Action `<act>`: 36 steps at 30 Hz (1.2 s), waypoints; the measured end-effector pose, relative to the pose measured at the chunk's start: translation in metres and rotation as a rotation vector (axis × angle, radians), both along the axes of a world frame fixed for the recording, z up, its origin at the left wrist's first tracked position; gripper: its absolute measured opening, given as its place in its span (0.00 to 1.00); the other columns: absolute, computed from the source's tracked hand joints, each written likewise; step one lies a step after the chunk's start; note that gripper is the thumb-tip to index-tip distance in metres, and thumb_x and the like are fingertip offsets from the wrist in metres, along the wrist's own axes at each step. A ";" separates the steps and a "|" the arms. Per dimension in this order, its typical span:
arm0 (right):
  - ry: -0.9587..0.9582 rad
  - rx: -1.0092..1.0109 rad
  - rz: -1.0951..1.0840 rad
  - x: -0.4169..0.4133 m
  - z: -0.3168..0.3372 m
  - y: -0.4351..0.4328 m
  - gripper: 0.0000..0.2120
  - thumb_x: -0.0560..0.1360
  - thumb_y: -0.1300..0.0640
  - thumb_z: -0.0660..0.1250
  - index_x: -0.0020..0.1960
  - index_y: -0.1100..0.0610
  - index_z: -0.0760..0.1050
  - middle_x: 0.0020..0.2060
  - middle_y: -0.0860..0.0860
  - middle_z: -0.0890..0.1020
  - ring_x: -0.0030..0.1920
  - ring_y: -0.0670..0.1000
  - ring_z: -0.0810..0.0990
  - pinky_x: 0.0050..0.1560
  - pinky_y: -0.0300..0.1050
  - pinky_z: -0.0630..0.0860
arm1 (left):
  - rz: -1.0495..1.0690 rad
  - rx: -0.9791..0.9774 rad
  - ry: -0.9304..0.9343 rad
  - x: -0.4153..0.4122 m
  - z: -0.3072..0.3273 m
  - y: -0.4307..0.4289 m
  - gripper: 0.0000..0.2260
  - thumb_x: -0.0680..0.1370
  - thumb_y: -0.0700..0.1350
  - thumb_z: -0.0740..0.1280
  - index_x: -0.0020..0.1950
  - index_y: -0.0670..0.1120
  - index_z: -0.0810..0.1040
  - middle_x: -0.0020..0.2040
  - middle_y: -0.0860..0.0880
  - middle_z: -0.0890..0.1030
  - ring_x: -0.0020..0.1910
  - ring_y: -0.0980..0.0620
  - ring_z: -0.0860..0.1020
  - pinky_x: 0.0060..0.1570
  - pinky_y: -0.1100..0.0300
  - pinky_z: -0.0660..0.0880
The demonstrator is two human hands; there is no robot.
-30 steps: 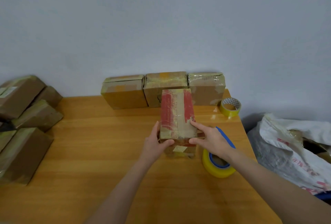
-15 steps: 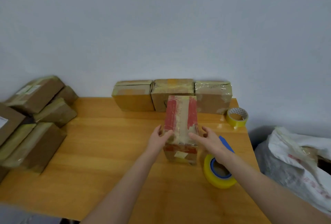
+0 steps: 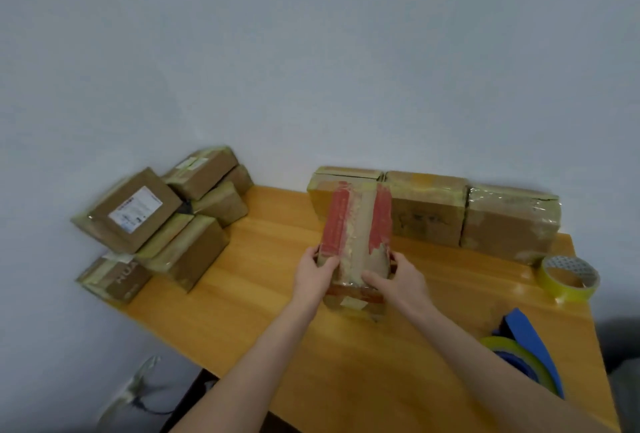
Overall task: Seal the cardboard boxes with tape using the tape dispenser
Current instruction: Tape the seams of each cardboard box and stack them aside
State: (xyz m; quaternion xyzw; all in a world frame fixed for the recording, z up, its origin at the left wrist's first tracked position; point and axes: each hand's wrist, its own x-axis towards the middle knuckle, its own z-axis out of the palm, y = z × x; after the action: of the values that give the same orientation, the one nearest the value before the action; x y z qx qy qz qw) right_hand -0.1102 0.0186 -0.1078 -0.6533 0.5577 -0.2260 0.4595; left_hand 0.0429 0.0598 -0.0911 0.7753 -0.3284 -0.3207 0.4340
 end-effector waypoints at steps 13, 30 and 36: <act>-0.055 -0.141 0.062 0.206 0.016 -0.003 0.37 0.72 0.44 0.72 0.75 0.53 0.61 0.66 0.51 0.75 0.65 0.53 0.74 0.61 0.51 0.77 | 0.099 -0.081 -0.133 0.196 0.024 0.000 0.18 0.78 0.49 0.65 0.68 0.49 0.69 0.55 0.52 0.76 0.52 0.52 0.76 0.43 0.60 0.74; -0.059 -0.062 -0.139 0.431 -0.006 -0.107 0.27 0.74 0.50 0.72 0.70 0.54 0.69 0.62 0.51 0.79 0.61 0.53 0.78 0.59 0.48 0.77 | -0.268 0.077 -0.286 0.428 0.021 -0.125 0.23 0.79 0.47 0.66 0.73 0.45 0.68 0.67 0.48 0.75 0.62 0.48 0.75 0.61 0.53 0.73; -0.044 0.004 -0.114 0.470 -0.034 -0.122 0.28 0.74 0.49 0.72 0.70 0.53 0.69 0.62 0.51 0.80 0.60 0.52 0.79 0.57 0.48 0.79 | -0.262 0.149 -0.296 0.464 0.000 -0.139 0.20 0.78 0.47 0.66 0.70 0.49 0.71 0.63 0.48 0.78 0.57 0.48 0.77 0.58 0.50 0.76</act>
State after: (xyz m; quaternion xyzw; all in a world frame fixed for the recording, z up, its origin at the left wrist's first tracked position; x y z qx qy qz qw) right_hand 0.3603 -0.1030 -0.1416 -0.6142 0.5842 -0.2649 0.4596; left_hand 0.5071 -0.0795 -0.0912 0.7944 -0.4620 -0.2805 0.2771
